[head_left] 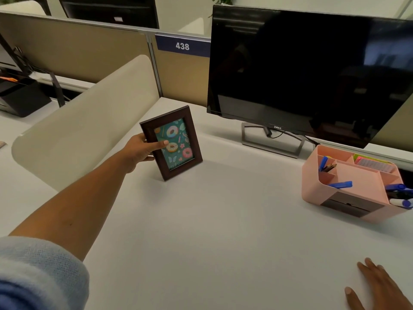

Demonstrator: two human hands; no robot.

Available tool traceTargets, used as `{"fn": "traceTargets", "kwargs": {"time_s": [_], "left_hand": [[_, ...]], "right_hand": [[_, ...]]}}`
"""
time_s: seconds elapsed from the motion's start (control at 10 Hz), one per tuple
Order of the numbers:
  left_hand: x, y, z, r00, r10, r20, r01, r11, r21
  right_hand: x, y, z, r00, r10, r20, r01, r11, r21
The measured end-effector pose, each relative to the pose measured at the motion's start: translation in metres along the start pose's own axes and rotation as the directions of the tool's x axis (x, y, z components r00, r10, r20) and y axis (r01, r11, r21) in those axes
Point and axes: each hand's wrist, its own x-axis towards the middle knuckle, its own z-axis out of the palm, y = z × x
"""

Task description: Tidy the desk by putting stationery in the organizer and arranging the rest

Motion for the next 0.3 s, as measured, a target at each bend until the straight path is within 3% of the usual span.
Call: {"fn": "traceTargets", "kwargs": {"time_s": [0.3], "left_hand": [[-0.060, -0.016, -0.007, 0.970, -0.002, -0.242, -0.004, 1.000, -0.025]], "right_hand": [[-0.002, 0.007, 0.003, 0.999, 0.042, -0.022, -0.041, 0.999, 0.032]]}}
